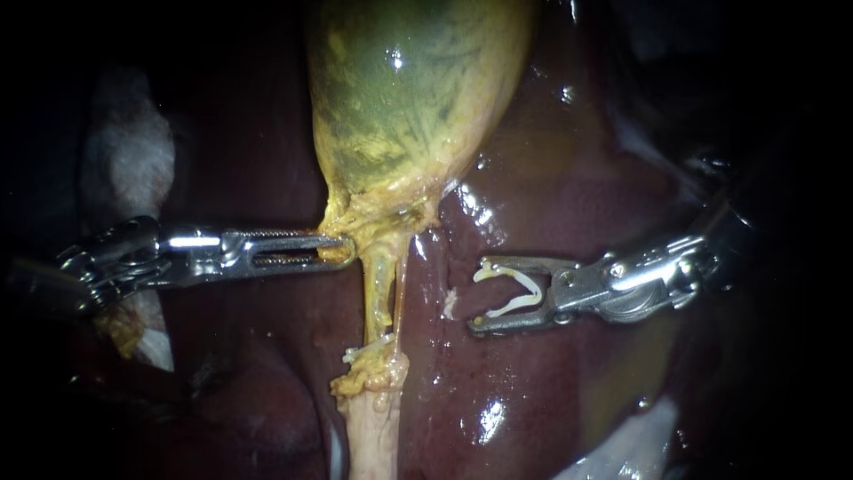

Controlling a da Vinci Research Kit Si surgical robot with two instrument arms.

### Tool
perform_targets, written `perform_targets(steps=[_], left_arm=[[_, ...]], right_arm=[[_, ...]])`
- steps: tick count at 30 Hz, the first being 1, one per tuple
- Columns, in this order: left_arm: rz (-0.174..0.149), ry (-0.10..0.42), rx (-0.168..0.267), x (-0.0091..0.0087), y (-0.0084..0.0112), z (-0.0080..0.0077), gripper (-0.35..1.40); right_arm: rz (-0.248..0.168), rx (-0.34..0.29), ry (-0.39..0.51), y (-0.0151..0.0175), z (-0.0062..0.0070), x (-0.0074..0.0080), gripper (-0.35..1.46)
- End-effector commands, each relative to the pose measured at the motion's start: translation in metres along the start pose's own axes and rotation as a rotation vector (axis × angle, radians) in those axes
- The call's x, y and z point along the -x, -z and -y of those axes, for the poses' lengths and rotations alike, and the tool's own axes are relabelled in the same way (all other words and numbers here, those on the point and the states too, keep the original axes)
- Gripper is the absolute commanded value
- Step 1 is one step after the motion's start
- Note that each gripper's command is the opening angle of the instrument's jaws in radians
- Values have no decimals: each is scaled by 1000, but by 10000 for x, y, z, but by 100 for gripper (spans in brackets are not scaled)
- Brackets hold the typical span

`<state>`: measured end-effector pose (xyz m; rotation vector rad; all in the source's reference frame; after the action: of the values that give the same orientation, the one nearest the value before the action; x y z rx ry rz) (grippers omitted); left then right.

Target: Clipping second clip left tube

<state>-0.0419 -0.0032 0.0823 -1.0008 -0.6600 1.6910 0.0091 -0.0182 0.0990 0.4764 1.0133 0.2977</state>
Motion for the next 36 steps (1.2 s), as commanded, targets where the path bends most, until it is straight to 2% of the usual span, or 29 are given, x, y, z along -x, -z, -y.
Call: perform_targets(steps=[1, 5, 16, 23, 25, 28, 32, 36], left_arm=[[0, 0, -1, 0, 0, 0, -35], [1, 0, 2, 0, 0, -1, -35], [1, 0, 2, 0, 1, -3, -35], [1, 1, 2, 0, 2, -4, -35], [1, 1, 2, 0, 2, -6, -35], [2, 2, 5, 0, 3, -9, -35], [3, 4, 5, -2, 5, -14, -35], [3, 6, 6, -3, 8, -21, -35]], right_arm=[[-1, -24, 1, 2, 0, 0, 45], [-2, -48, 4, 7, 2, 1, 35], [-2, -49, 2, 3, -4, 2, 53], [-2, -46, 7, -2, -4, -1, 56], [-2, -45, -17, -5, -2, -3, 57], [-2, -41, -101, -15, 5, -10, 58], [-2, -39, -234, -32, 20, -27, 59], [-5, -49, -299, -52, 30, -43, 59]])
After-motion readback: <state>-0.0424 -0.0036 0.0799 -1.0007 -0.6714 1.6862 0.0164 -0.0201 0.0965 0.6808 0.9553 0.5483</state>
